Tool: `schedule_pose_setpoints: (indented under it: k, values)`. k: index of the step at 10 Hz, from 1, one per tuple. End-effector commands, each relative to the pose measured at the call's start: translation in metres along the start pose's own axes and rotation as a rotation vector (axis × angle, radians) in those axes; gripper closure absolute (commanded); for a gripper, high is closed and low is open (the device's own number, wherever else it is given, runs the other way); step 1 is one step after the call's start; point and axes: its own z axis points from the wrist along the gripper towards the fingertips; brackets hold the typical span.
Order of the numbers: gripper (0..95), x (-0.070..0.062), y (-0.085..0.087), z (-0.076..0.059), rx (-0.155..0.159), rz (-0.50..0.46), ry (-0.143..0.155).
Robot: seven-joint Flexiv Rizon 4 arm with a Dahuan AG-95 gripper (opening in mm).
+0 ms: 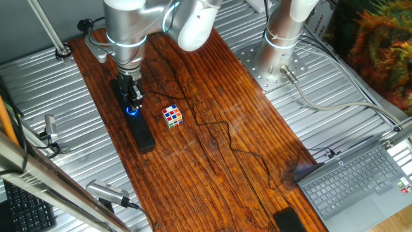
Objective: Turn the knob to increase the volume of the speaker
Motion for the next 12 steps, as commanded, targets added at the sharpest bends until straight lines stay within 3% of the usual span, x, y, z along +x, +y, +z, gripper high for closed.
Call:
schedule_pose_setpoints:
  k: [1,12]
  values:
    - [57.0,-0.0001,-0.0011,0.0005,0.001,-0.001,0.0]
    - [57.0,-0.0008,-0.0006,0.0041,-0.001,0.006,-0.006]
